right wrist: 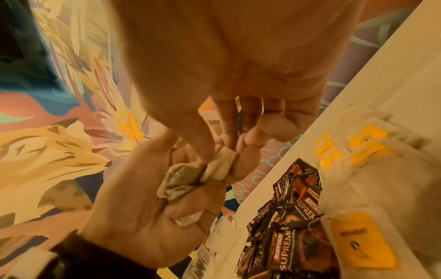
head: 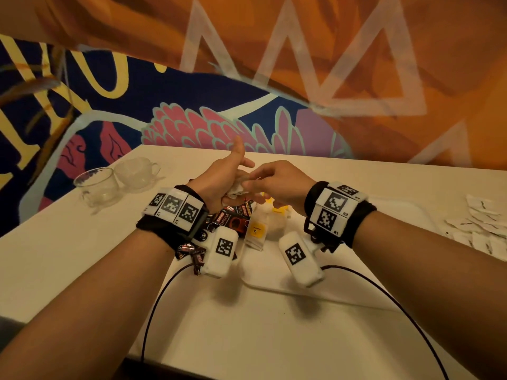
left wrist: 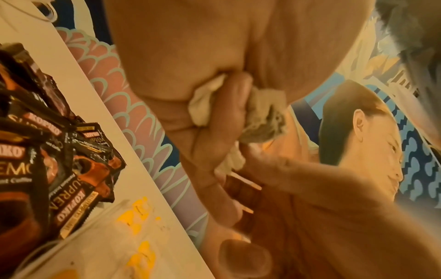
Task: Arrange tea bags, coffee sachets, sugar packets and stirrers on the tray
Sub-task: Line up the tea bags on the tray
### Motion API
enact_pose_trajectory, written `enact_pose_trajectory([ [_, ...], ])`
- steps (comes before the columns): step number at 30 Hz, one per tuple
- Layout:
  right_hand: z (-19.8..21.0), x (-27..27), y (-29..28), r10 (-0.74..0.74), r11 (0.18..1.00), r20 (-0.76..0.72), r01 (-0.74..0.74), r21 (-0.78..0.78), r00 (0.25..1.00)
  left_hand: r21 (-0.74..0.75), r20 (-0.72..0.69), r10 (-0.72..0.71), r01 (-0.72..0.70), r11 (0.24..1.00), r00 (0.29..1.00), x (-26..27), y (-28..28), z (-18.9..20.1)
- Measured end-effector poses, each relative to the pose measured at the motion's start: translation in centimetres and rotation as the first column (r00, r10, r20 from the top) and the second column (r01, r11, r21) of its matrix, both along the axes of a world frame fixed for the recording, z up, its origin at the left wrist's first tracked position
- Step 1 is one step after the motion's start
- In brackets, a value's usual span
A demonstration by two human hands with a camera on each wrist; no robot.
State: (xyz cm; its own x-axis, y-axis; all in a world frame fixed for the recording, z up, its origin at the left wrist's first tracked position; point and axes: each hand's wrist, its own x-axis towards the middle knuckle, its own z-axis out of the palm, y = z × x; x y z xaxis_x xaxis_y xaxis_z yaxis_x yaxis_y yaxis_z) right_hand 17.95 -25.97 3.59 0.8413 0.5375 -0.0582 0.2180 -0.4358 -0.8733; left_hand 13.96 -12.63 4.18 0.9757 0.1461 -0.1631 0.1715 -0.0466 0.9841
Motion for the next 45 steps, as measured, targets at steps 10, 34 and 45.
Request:
enact_pose_trajectory([
  [10,0.7,1.5,-1.7,-0.151,0.96,-0.088,0.167,0.225,0.985,0.038,0.046,-0.073,0.071,0.997,0.996,0.1,0.4,-0.6],
  [34,-0.9,1.3,-3.0,-0.158,0.943,0.046,0.137,0.304,0.986,0.159,0.258,0.002,-0.045,0.986,0.966,0.2,-0.4,-0.2],
  [45,-1.8,0.8,-3.5,-0.129,0.938,-0.08,0.147,0.313,0.988,0.325,0.35,-0.032,-0.09,0.942,0.936,0.3,-0.9,-1.1],
])
